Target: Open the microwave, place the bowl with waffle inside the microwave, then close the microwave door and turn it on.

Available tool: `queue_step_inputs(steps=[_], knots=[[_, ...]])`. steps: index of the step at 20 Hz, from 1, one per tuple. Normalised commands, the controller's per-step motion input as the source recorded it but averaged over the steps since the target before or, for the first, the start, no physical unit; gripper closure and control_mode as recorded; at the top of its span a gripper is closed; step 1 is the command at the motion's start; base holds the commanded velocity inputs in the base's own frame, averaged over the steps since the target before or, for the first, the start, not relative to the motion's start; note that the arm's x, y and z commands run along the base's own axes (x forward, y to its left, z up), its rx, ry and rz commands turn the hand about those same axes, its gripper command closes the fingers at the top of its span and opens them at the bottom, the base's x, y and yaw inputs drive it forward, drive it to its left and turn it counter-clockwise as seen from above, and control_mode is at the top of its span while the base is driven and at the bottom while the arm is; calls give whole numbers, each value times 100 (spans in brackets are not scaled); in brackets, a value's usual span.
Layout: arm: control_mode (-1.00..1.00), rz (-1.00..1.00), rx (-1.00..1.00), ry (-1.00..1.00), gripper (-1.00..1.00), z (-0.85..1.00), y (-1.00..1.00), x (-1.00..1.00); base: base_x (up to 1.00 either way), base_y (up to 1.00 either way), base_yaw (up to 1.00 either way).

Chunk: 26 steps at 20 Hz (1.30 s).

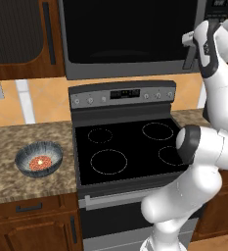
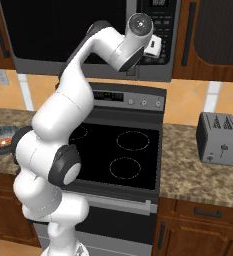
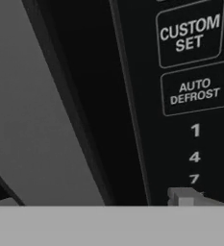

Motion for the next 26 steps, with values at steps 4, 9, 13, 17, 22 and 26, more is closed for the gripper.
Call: queue_step_inputs(steps=[4, 9, 13, 17, 22, 26], knots=[[-100, 1, -4, -1, -100, 0, 0, 37, 0, 0, 0], [-100, 7, 0, -20, -100, -1, 3, 5, 0, 0, 0], [-100, 9, 0, -44, 100, -5, 12, 2, 0, 0, 0], [-100, 3, 0, -17, 100, 0, 11, 14, 0, 0, 0], [-100, 0, 0, 0, 100, 0, 12, -2, 0, 0, 0], [-100, -7, -6, 0, 100, 0, 2, -63, 0, 0, 0]])
